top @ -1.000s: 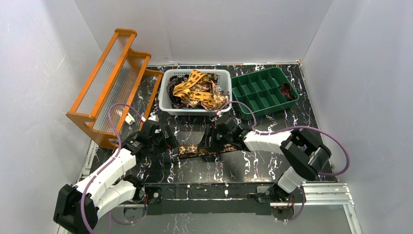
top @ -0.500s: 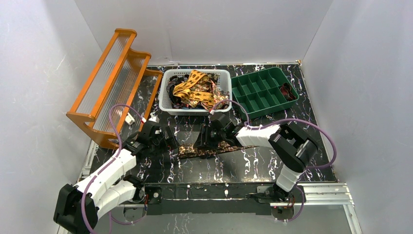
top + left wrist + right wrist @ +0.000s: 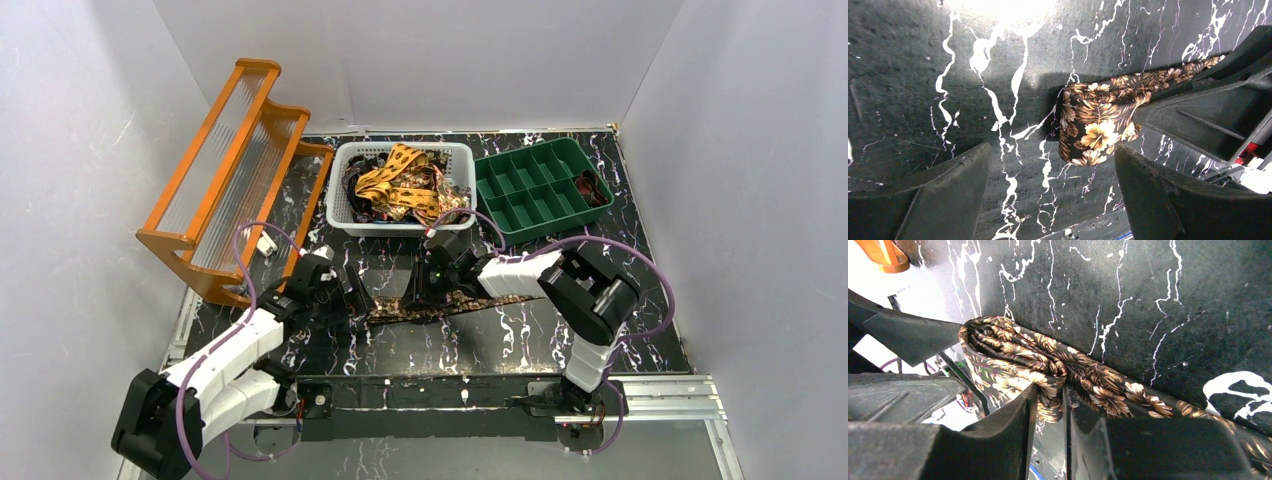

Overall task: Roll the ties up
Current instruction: Roll the tie into the bin.

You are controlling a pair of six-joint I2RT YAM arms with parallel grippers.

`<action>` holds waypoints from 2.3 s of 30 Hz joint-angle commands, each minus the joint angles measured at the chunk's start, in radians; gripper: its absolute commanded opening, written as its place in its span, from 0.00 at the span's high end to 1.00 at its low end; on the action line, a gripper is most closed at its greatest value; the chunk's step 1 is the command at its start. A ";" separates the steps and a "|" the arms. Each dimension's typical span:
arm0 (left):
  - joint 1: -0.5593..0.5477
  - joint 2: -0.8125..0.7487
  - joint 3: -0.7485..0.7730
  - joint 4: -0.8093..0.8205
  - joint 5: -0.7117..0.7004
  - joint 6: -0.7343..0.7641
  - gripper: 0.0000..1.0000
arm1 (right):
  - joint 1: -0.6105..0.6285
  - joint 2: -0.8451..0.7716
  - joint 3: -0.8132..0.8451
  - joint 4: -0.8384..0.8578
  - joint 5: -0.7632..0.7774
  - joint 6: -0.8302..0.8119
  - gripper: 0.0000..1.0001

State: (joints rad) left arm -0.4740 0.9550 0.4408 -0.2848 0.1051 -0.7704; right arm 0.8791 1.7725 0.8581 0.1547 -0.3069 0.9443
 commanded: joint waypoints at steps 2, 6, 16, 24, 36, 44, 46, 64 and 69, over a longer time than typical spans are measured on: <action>0.005 -0.003 -0.049 0.096 0.066 -0.018 0.10 | 0.004 0.024 0.041 -0.032 -0.003 0.002 0.68; 0.005 0.013 -0.073 0.156 0.107 -0.025 0.10 | 0.001 0.031 0.042 -0.035 -0.003 -0.002 0.68; 0.022 0.032 -0.073 0.187 0.115 -0.003 0.10 | -0.005 0.000 0.076 -0.052 -0.051 -0.054 0.54; 0.037 0.010 -0.031 0.110 0.045 -0.016 0.12 | -0.004 -0.027 0.124 -0.090 -0.071 -0.108 0.47; 0.040 -0.111 0.092 -0.162 -0.226 -0.019 0.10 | 0.041 -0.186 0.009 0.195 -0.074 -0.821 0.01; 0.040 -0.201 0.139 -0.247 -0.291 -0.022 0.05 | 0.117 -0.075 0.058 0.256 -0.143 -1.309 0.01; 0.040 -0.214 0.151 -0.264 -0.292 -0.011 0.04 | 0.119 -0.047 0.088 0.231 -0.133 -1.363 0.01; 0.040 -0.226 0.144 -0.231 -0.237 0.028 0.02 | 0.121 0.165 0.221 0.049 -0.263 -1.400 0.09; 0.040 -0.204 0.142 -0.224 -0.226 0.027 0.02 | 0.125 0.173 0.212 0.030 -0.223 -1.401 0.28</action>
State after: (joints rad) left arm -0.4404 0.7391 0.5743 -0.5087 -0.1299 -0.7574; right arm 1.0016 1.9327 1.0473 0.2249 -0.5396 -0.4454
